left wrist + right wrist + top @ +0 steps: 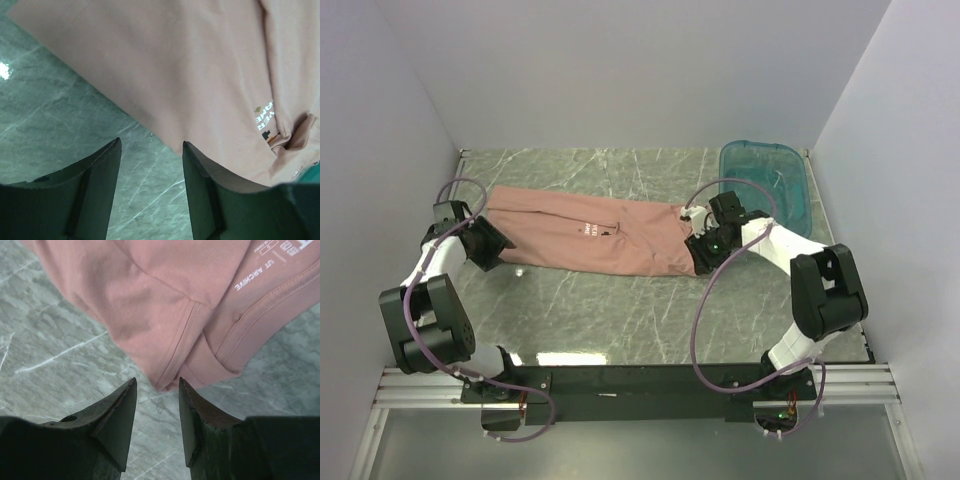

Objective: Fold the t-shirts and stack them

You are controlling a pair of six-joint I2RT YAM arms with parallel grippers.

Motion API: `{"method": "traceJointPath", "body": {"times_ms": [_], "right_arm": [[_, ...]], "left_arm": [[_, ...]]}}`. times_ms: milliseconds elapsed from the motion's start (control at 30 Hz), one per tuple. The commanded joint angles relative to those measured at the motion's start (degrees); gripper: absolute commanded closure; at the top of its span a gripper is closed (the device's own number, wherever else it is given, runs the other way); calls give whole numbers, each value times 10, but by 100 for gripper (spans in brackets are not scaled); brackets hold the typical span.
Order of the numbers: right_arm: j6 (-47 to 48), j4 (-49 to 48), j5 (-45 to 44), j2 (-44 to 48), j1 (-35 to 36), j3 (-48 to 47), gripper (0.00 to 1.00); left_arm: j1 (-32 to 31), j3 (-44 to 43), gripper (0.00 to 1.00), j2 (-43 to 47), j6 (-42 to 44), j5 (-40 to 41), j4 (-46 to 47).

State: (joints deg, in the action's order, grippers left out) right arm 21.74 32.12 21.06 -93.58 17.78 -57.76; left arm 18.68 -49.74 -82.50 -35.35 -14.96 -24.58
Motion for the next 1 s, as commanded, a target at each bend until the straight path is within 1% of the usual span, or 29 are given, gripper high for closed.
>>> {"method": "traceJointPath", "body": {"times_ms": [0, 300, 367, 433, 500, 533, 600, 633, 733, 833, 967], "right_arm": [[-10, -11, 12, -23, 0, -28, 54], [-14, -10, -8, -39, -1, -30, 57], [-13, -8, -5, -42, 0, -30, 60], [-10, -2, 2, -46, -1, -33, 72], [-7, 3, 3, -43, -2, -34, 82], [-6, 6, 2, -41, -2, -33, 89], [0, 11, 1, -29, -9, -28, 93], [3, 13, -1, -26, -12, -25, 97], [21, 28, -5, -14, -21, -15, 100], [43, 54, 8, -15, -27, -13, 100], [63, 67, -1, -15, -28, -10, 100]], "left_arm": [[1, -18, 43, -8, -9, 15, -6], [3, -20, 45, -34, -9, 7, -8], [3, -21, 45, -36, -9, 8, -8], [3, -20, 45, -42, -9, 8, -7], [4, -21, 45, -49, -10, 9, -8], [5, -21, 47, -58, -9, 8, -8], [7, -23, 47, -67, -11, 5, -8], [9, -24, 48, -78, -11, 4, -8], [16, -27, 50, -96, -11, -5, -7], [20, -27, 51, -109, -11, -9, -8], [23, -28, 51, -115, -11, -8, -9]]}}
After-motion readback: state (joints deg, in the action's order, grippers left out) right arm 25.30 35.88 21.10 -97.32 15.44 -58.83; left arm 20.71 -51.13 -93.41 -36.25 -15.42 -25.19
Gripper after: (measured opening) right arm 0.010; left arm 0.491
